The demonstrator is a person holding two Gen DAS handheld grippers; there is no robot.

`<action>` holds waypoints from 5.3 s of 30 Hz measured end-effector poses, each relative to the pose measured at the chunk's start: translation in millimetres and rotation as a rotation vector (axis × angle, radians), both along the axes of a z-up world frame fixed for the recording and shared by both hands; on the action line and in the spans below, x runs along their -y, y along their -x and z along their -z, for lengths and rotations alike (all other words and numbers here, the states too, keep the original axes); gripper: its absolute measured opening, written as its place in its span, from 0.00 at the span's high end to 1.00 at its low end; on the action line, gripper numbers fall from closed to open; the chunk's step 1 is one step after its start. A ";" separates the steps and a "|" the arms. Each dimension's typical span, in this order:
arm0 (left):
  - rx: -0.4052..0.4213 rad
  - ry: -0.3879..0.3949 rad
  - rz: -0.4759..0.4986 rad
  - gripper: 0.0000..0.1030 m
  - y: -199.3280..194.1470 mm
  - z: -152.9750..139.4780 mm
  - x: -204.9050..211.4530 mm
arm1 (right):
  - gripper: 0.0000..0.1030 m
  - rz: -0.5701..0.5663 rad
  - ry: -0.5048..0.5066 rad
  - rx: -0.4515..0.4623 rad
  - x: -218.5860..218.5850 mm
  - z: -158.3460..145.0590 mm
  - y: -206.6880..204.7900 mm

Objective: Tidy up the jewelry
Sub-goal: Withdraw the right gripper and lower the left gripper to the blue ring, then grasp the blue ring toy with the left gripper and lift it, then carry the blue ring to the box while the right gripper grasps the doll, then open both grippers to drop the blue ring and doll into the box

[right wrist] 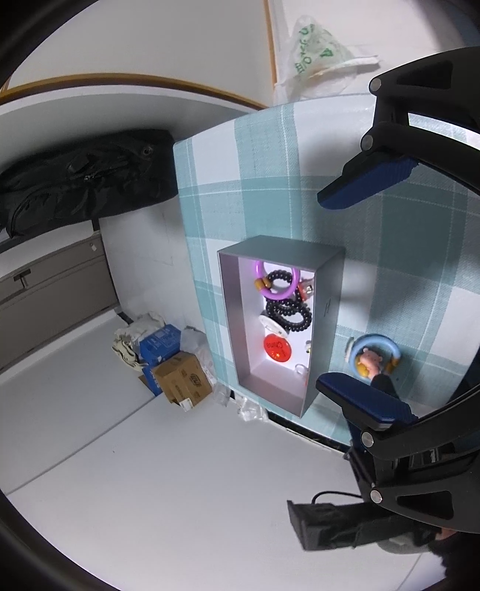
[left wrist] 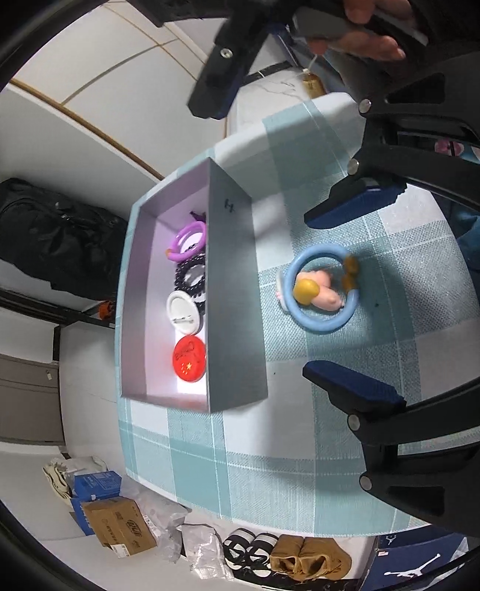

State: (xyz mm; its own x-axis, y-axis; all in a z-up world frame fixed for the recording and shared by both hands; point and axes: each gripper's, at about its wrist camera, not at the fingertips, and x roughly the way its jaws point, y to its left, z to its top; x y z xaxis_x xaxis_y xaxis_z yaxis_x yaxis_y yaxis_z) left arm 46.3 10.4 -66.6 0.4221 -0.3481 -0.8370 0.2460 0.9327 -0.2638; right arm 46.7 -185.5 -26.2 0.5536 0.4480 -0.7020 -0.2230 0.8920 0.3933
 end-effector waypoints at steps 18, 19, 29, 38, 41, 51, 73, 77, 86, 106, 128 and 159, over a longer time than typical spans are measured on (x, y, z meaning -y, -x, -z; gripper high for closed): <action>0.016 -0.232 0.008 0.32 1.8 18.5 25.5 | 0.11 0.007 0.005 -0.006 6.9 -0.2 3.4; 0.015 -0.231 0.008 0.32 2.1 18.6 25.3 | 0.11 0.008 0.004 -0.007 7.4 -0.2 3.4; 0.020 -0.227 0.032 0.43 1.4 17.3 30.7 | 0.11 0.009 0.015 -0.011 6.7 0.5 3.6; 0.023 -0.190 0.033 0.44 -1.1 10.7 28.2 | 0.11 0.023 0.027 -0.035 6.7 7.3 1.8; 0.039 -0.156 0.025 0.44 -0.2 2.2 25.8 | 0.11 0.027 0.038 -0.045 5.7 10.5 1.4; 0.072 0.041 -0.029 0.44 2.7 -26.6 1.4 | 0.12 0.019 0.056 -0.084 -4.0 24.5 -2.5; 0.141 0.212 -0.194 0.44 0.2 -57.3 -77.0 | 0.24 -0.253 0.138 -0.123 -100.0 54.7 -6.2; 0.135 0.204 -0.196 0.44 -0.7 -56.3 -80.6 | 0.34 -0.296 0.159 -0.135 -115.2 61.2 -7.7; 0.132 0.204 -0.197 0.44 0.7 -56.7 -87.2 | 0.64 -0.326 0.217 -0.119 -127.9 64.6 -7.3; 0.137 0.198 -0.191 0.44 -3.1 -57.9 -79.0 | 0.66 -0.302 0.136 -0.059 -118.3 38.2 -5.2; 0.127 0.188 -0.176 0.44 -34.1 -57.5 -47.1 | 0.66 -0.186 -0.105 0.044 -63.7 -19.3 -32.4; -0.007 0.195 -0.145 0.44 -95.8 -26.7 -7.3 | 0.66 -0.052 -0.165 -0.060 -22.5 5.5 -88.6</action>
State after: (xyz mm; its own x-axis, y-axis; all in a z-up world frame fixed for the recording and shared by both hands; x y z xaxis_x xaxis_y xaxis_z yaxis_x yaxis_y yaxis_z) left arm 142.1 17.7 -39.9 0.4733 -0.4400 -0.7631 0.1110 0.8892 -0.4439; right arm 135.3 -163.0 -31.7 0.4864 0.5867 -0.6474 -0.2385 0.8020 0.5476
